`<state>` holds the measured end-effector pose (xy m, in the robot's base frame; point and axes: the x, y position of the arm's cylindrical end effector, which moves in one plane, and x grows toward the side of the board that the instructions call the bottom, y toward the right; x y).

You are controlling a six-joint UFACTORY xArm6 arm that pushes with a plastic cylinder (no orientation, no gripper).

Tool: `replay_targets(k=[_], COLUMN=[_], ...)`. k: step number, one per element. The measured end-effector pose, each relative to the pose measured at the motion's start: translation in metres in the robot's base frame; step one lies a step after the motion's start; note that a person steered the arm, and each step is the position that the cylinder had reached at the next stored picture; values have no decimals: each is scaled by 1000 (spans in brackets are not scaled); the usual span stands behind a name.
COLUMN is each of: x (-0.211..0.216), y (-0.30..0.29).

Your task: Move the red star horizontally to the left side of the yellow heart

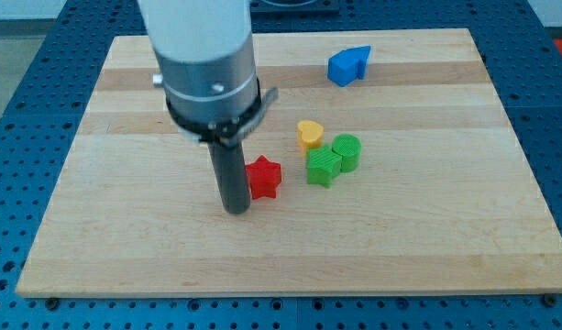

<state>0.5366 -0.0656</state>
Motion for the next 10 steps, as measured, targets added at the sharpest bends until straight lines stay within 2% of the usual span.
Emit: replay_targets(k=[1,3,4,5,6,7,8,9,10], x=[12,-63,-56,-12,-20,-63,-112,-83,-36], y=[61,-27,-24,-13,36,39,7,12,28])
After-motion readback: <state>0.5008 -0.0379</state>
